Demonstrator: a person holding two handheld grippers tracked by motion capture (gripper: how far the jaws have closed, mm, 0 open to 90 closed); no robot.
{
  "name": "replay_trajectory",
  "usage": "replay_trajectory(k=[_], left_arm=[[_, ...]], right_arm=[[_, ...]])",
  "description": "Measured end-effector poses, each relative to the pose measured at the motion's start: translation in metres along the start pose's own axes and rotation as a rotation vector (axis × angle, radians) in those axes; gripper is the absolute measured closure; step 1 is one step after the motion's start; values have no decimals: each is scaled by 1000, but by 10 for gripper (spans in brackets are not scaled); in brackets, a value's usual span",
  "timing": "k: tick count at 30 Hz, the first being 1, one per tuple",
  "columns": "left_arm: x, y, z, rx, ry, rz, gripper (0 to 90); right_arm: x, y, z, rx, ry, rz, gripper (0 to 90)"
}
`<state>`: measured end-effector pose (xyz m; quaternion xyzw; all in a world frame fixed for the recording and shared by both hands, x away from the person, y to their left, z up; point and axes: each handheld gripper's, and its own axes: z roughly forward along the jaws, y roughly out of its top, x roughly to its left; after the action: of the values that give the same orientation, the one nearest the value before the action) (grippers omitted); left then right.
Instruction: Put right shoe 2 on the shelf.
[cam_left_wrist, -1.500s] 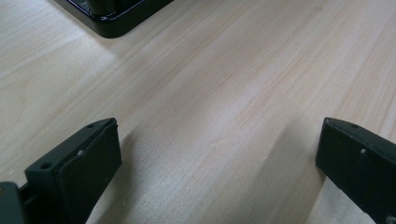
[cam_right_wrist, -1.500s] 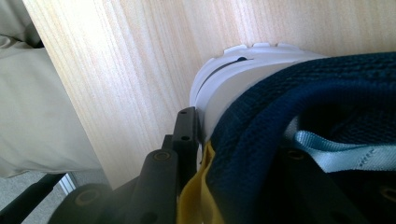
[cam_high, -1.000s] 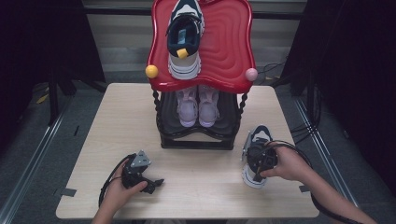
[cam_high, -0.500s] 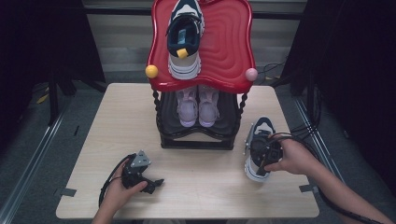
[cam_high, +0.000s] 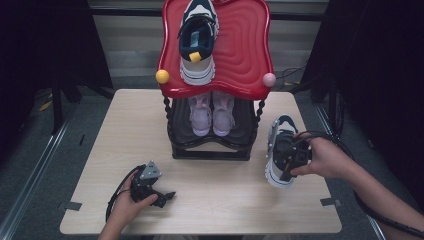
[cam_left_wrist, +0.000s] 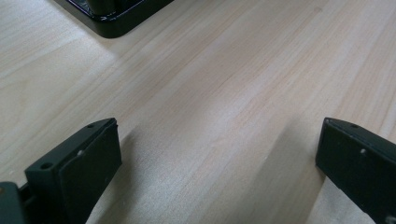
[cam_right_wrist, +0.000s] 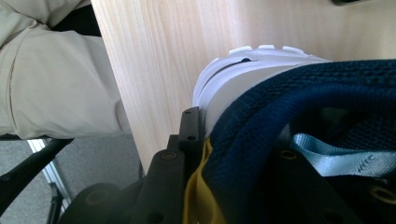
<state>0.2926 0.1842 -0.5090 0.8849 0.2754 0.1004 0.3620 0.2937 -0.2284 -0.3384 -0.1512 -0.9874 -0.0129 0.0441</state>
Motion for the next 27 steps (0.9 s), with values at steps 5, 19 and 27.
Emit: replay_trajectory(k=[5,19,27], left_arm=[[0,0,0,0,-1,0,0],[0,0,0,-1,1,0,0],[0,0,0,10,1,6,0]], right_arm=[[1,-3,-20,-9,-9,-4,747],[1,-3,-66,-16,-22,-39,745],[-1,2,-97,-10,-43,-41,744]])
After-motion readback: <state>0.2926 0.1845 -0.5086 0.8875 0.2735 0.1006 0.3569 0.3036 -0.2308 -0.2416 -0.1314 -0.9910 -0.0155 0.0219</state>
